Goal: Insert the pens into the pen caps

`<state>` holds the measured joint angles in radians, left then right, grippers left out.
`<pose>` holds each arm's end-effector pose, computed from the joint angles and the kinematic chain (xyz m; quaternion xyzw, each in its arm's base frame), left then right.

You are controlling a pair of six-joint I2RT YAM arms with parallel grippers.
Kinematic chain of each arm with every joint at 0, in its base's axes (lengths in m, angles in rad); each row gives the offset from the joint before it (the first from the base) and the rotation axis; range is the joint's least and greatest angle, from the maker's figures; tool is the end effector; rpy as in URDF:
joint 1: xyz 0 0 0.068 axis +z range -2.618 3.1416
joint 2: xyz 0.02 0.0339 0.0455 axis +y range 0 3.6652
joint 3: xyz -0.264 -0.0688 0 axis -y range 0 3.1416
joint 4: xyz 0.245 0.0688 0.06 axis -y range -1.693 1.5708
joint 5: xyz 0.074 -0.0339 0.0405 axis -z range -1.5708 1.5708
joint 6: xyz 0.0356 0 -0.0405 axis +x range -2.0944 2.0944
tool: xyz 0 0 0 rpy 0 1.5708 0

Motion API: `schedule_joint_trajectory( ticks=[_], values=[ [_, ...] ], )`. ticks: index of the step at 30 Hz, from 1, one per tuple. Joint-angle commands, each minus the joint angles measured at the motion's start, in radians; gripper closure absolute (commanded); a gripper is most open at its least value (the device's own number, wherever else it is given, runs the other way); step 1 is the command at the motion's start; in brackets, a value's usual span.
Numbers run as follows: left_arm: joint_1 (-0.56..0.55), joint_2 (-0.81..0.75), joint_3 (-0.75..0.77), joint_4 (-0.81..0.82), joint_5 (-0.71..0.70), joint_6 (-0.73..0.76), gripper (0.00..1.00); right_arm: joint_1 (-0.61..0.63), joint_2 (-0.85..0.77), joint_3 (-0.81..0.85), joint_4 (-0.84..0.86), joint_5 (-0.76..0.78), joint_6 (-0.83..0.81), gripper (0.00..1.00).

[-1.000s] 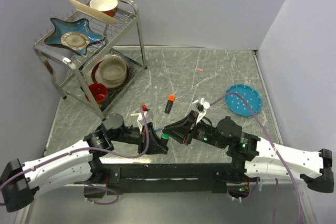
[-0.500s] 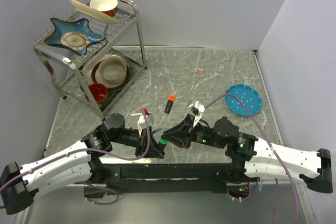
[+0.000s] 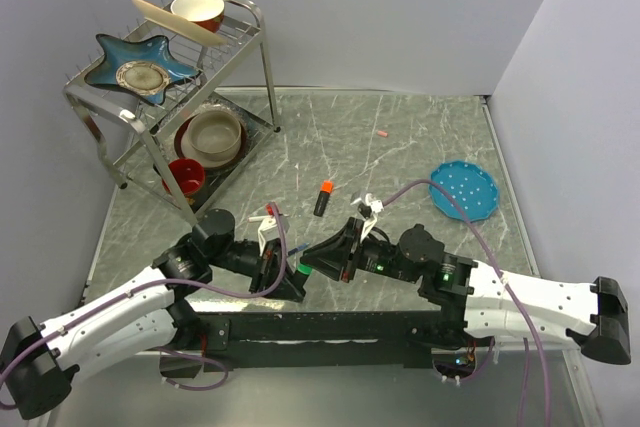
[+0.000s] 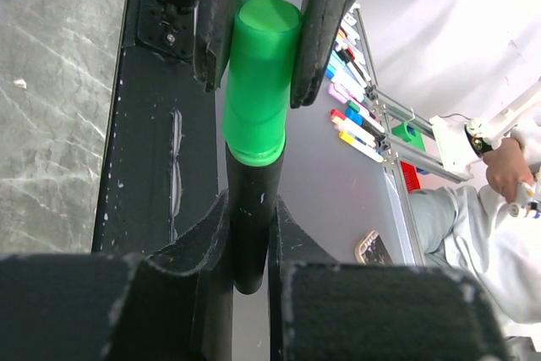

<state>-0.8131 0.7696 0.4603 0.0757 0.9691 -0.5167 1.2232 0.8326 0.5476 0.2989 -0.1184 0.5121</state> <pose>0.0980 -0.1463 0.2580 0.3881 0.6441 -0.6261 0.2062 0.0654 0.1929 0.2990 -0.2835 0.6424 0.5690 0.4279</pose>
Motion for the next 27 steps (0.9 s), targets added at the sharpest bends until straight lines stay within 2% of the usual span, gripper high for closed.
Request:
schedule_joint_trajectory(
  ticks=[1, 4, 10, 12, 16, 17, 22, 24, 27],
  values=[
    [0.100, -0.010, 0.120, 0.274, -0.264, -0.032, 0.99, 0.131, 0.115, -0.094, -0.288, -0.403, 0.051, 1.00],
    [0.107, -0.012, 0.143, 0.193, -0.299, 0.010, 0.99, 0.140, 0.129, -0.086, -0.326, -0.414, 0.052, 1.00],
    [0.120, -0.003, 0.150, 0.171, -0.319, 0.029, 0.99, 0.199, 0.189, -0.057, -0.360, -0.374, 0.117, 1.00],
    [0.126, -0.004, 0.150, 0.162, -0.336, 0.027, 0.99, 0.219, 0.197, -0.078, -0.285, -0.386, 0.178, 1.00],
    [0.153, 0.000, 0.138, 0.216, -0.302, -0.015, 0.99, 0.295, 0.246, -0.096, -0.120, -0.383, 0.209, 1.00],
    [0.158, -0.001, 0.129, 0.283, -0.259, -0.034, 0.99, 0.300, 0.255, -0.106, -0.068, -0.380, 0.216, 1.00],
    [0.161, -0.009, 0.069, 0.410, -0.235, -0.138, 0.99, 0.340, 0.272, -0.115, 0.066, -0.345, 0.223, 1.00],
    [0.164, -0.012, 0.035, 0.488, -0.218, -0.183, 0.99, 0.364, 0.269, -0.106, 0.089, -0.317, 0.203, 1.00],
    [0.173, -0.026, 0.035, 0.446, -0.219, -0.175, 0.99, 0.369, 0.278, -0.100, 0.056, -0.363, 0.186, 1.00]
  ],
)
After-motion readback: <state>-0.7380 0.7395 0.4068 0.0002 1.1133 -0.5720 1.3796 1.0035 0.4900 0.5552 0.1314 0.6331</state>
